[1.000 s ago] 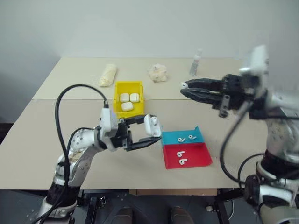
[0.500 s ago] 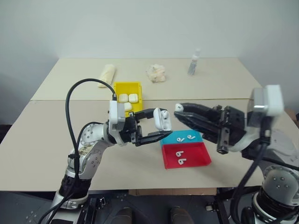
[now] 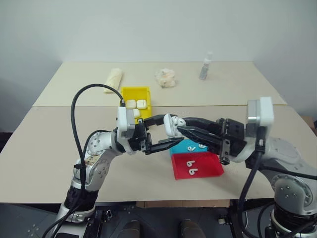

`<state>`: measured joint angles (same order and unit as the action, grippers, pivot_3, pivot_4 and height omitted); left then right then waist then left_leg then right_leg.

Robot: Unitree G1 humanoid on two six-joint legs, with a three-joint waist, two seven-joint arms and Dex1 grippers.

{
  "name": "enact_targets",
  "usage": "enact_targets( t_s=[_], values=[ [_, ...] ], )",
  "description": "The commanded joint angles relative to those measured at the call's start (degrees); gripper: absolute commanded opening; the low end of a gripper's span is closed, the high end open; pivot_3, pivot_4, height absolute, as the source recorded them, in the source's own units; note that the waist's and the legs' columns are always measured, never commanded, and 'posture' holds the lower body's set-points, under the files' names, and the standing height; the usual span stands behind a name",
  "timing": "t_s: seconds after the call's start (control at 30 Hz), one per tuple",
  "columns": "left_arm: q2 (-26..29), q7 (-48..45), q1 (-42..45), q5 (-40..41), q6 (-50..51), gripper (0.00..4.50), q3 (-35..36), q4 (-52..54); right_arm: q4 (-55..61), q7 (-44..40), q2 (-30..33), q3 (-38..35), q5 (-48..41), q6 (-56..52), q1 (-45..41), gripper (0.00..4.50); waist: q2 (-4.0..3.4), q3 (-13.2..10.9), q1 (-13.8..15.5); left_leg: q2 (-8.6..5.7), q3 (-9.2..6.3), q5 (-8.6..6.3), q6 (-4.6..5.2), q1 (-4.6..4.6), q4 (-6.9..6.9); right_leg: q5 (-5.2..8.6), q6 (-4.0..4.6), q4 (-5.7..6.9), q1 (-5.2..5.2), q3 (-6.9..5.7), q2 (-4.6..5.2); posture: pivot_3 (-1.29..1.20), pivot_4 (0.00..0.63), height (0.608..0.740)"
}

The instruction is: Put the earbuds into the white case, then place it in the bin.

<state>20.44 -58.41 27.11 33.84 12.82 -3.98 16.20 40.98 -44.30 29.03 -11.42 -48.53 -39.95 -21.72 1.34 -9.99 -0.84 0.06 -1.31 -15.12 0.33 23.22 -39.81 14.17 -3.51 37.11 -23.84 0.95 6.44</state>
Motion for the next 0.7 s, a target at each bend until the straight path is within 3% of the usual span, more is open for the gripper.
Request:
enact_targets(
  t_s=[0.03, 0.57, 0.7],
  values=[
    [-0.2, 0.5, 0.3, 0.5, -0.7, 2.78, 0.3, 1.8, 0.3, 0.2, 0.9, 0.8, -0.1, 2.7, 0.3, 0.76, 0.0, 0.0, 0.0, 0.0, 0.01, 0.0, 0.0, 0.0, -0.01, 0.0, 0.0, 0.0, 0.0, 0.0, 0.0, 0.0, 0.15, 0.74],
    [-0.6, 0.6, -0.1, 0.6, -1.2, 2.78, -0.1, 2.1, -0.8, 0.9, 2.3, 3.3, 1.9, 6.6, 2.3, 0.76, 0.0, 0.0, 0.0, 0.0, 0.0, 0.0, 0.0, -0.02, 0.0, 0.0, 0.0, -0.01, 0.02, 0.0, 0.0, 0.0, 0.15, 0.74],
    [-0.5, 0.5, 0.0, 0.5, -1.3, 2.78, 0.0, 1.8, -0.8, 1.4, 2.8, 3.8, 2.9, 7.2, 2.4, 1.91, 0.0, 0.0, 0.0, 0.0, 0.0, 0.0, 0.0, -0.02, 0.0, 0.0, 0.0, -0.01, 0.02, 0.0, 0.0, 0.0, 0.15, 0.74]
  ],
)
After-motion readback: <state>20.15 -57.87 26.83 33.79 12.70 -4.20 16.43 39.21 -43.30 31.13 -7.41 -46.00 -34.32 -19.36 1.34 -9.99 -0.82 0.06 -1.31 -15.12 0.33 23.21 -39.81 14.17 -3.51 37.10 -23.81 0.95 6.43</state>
